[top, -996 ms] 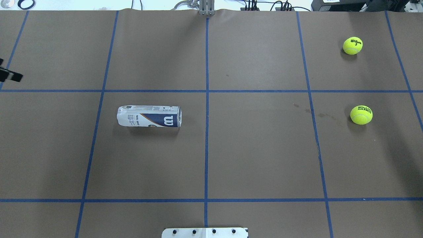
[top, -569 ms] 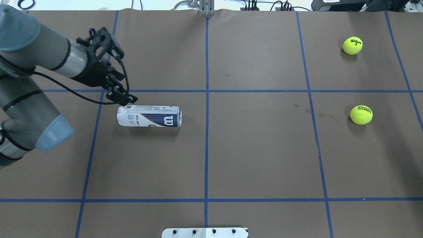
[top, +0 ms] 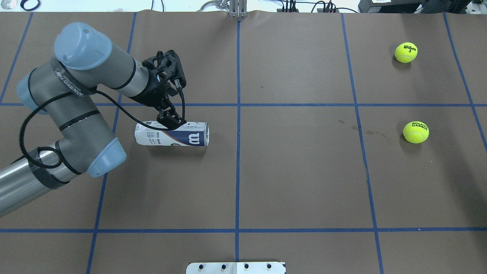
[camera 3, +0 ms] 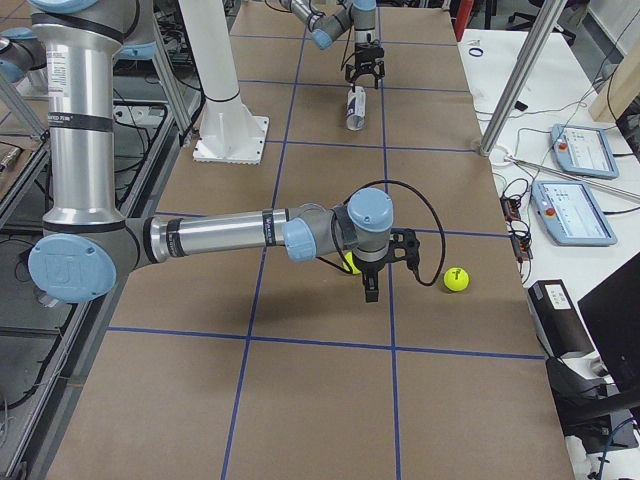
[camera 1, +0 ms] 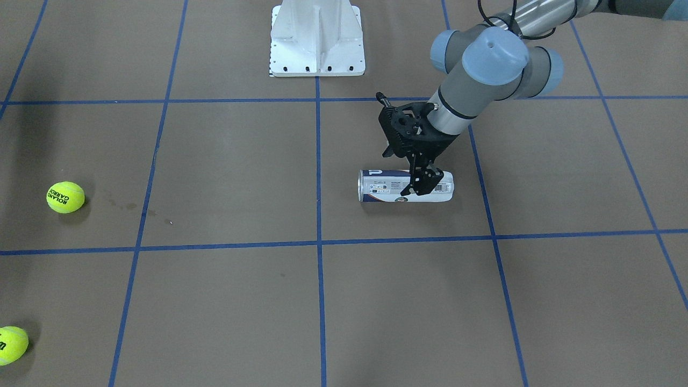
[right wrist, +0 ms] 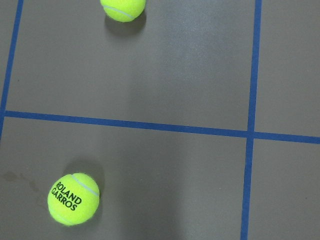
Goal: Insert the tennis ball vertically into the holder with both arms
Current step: 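Reach the left gripper down to the clear Wilson tube and grasp it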
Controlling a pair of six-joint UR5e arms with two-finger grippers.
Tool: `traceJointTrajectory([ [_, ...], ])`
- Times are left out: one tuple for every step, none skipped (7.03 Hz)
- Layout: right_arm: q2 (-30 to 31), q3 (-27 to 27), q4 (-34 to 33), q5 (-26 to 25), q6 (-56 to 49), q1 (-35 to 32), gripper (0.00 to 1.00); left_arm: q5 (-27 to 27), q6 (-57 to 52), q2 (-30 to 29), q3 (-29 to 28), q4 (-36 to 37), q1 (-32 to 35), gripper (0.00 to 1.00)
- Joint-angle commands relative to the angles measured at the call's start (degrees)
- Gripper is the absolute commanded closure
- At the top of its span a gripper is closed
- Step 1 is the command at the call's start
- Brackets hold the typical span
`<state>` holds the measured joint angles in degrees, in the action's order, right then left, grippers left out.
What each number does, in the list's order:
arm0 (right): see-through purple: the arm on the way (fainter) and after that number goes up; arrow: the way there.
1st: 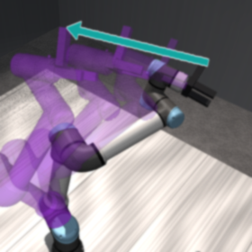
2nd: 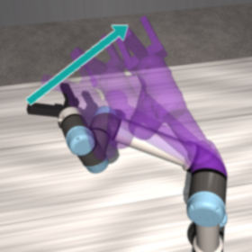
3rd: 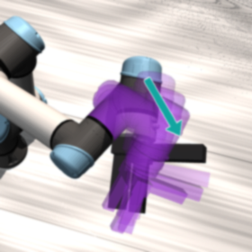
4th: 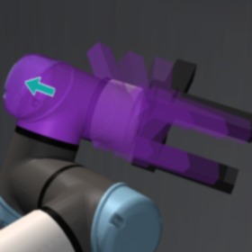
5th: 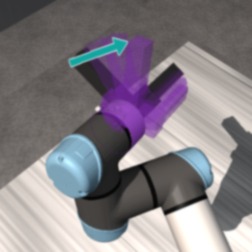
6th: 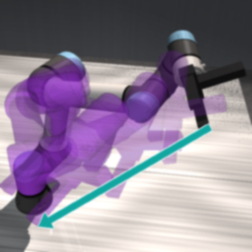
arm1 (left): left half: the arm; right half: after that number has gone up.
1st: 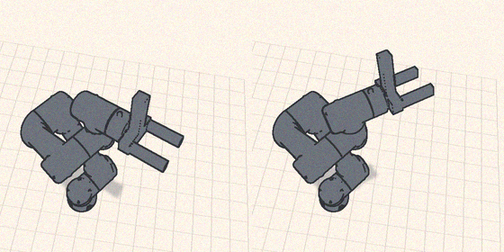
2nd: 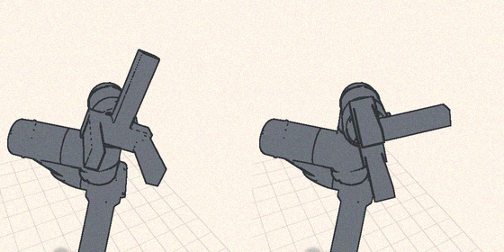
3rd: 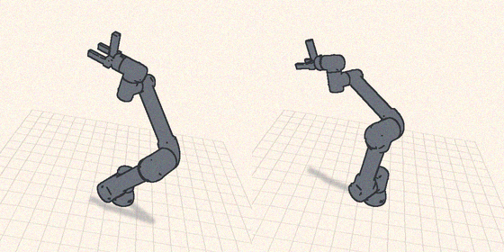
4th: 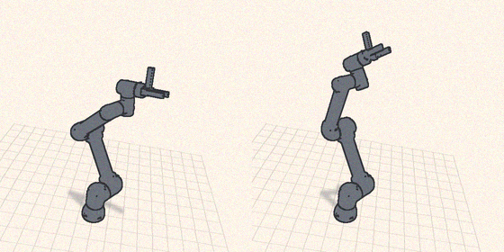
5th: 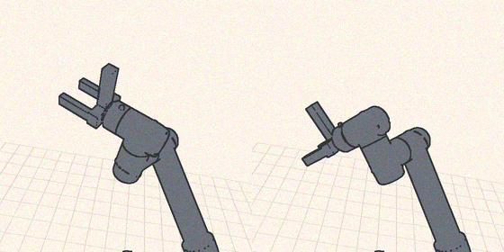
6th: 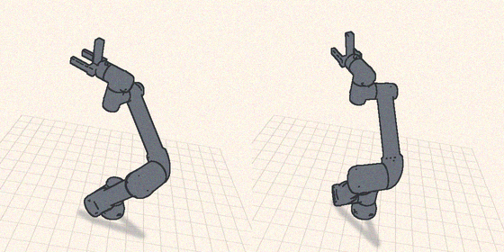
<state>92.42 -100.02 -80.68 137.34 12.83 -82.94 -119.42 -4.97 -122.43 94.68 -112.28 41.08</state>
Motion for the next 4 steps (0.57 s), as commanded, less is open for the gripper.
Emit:
traceJointTrajectory([
  [0.3, 0.09, 0.0, 0.03, 0.0, -0.02, 0.0, 6.2, -5.19, -5.33, -1.69, 10.16, -4.41, 0.01],
  [0.65, 0.09, 0.0, 0.03, 0.09, -0.02, 0.0, 6.3, -5.31, -7.45, -1.6, 14.5, -5.65, 0.01],
  [0.74, 0.09, 0.0, 0.03, 0.0, -0.02, 0.0, 9.44, -5.4, -7.38, -1.69, 14.72, -7.05, 0.01],
  [0.83, 0.09, 0.0, 0.03, 0.09, -0.02, 0.0, 16.34, -9.31, -7.73, -2.47, 14.72, -10.02, 0.01],
])
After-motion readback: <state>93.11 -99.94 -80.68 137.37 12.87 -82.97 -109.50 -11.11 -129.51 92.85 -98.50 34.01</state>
